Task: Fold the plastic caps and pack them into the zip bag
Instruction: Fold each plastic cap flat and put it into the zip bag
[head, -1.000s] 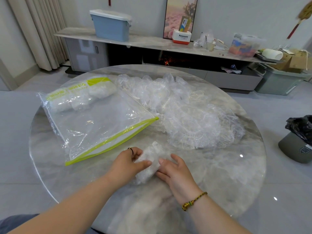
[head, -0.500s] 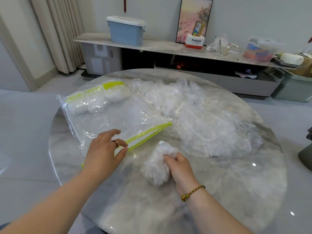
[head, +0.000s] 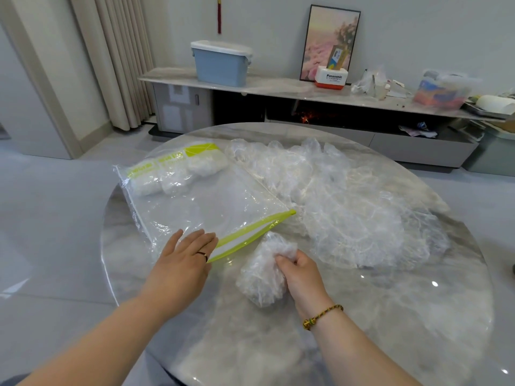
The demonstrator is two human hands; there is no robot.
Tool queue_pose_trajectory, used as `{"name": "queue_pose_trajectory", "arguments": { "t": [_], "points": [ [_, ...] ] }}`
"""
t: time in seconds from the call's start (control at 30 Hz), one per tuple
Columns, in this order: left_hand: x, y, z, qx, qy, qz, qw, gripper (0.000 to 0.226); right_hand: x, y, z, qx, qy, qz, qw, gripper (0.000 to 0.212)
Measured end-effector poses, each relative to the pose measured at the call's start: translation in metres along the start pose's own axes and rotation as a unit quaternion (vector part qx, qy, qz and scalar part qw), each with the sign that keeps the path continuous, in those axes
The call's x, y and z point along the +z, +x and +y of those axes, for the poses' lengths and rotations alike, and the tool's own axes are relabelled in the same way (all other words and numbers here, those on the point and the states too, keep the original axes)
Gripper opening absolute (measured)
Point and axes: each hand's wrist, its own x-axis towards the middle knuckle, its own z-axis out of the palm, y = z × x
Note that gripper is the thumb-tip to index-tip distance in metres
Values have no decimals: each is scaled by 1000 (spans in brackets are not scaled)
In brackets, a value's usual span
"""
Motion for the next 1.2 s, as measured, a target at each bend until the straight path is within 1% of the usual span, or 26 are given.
{"name": "queue_pose_trajectory", "arguments": {
  "t": [0.03,0.1,0.13,0.17,0.27,0.3,0.37,0.43,0.47,0.53,0.6,0.63,0.7,0.8,0.87,0.93,1.0,1.03,1.07,1.1,1.13,1.17,1.2],
  "points": [
    [1,0,2,-10,10,-4,1000,39,-1,-1,1,0,-6,-1,1000,20],
    [6,1,5,-50,5,-28,998,62,-3,-3,1,-4,-18,-3,1000,15],
    [8,3,6,-72,-4,-25,997,65,-5,-5,2,-5,-21,-3,1000,16],
    [6,5,7,-84,-14,-16,996,61,-7,-6,2,-5,-21,-3,1000,18],
    [7,12,3,-100,-35,24,994,23,-12,-10,2,-5,-9,-5,1000,22],
    [6,14,2,-104,-51,20,993,20,-15,-11,2,-5,-9,-5,1000,22],
    [-2,15,2,-130,-91,3,987,23,-17,-11,2,-6,-4,-5,1000,22],
    [-8,18,4,-187,-173,-46,966,17,-18,-10,2,-9,10,-9,1000,24],
    [-8,17,5,-184,-196,-37,963,15,-17,-11,0,-12,22,-11,1000,25],
    [-15,14,8,-125,-232,20,965,18,-14,-9,-2,-18,43,-19,999,28],
    [-19,10,12,-56,-227,66,970,30,-9,-8,-6,-19,49,-33,998,30],
    [-23,9,14,-37,-246,65,966,41,-7,-8,-8,-19,49,-42,998,31],
    [-36,6,20,-37,-313,58,947,59,0,-7,-12,-8,61,-58,996,30],
    [-48,-2,26,-64,-419,39,905,57,13,-7,-19,58,108,-109,986,29],
    [-54,-8,31,-61,-435,12,898,54,26,-7,-25,88,98,-135,982,24],
    [-59,-13,32,-66,-448,-18,891,42,39,-4,-31,83,54,-137,986,26],
    [-63,-11,29,-111,-479,-26,870,24,49,-2,-34,70,5,-119,990,29],
    [-63,-8,23,-149,-488,0,860,19,52,-1,-35,65,-7,-110,992,27],
    [-60,-4,16,-193,-482,42,854,19,54,-1,-35,61,-10,-102,993,25],
    [-55,1,6,-244,-453,89,853,21,55,0,-34,55,-15,-95,994,25],
    [-49,7,-4,-316,-423,114,842,24,55,0,-33,52,-23,-90,994,25],
    [-46,14,-14,-401,-404,116,814,31,54,2,-30,49,-35,-86,995,24],
    [-41,18,-26,-481,-400,103,773,39,53,1,-29,43,-43,-84,995,20]
  ]
}}
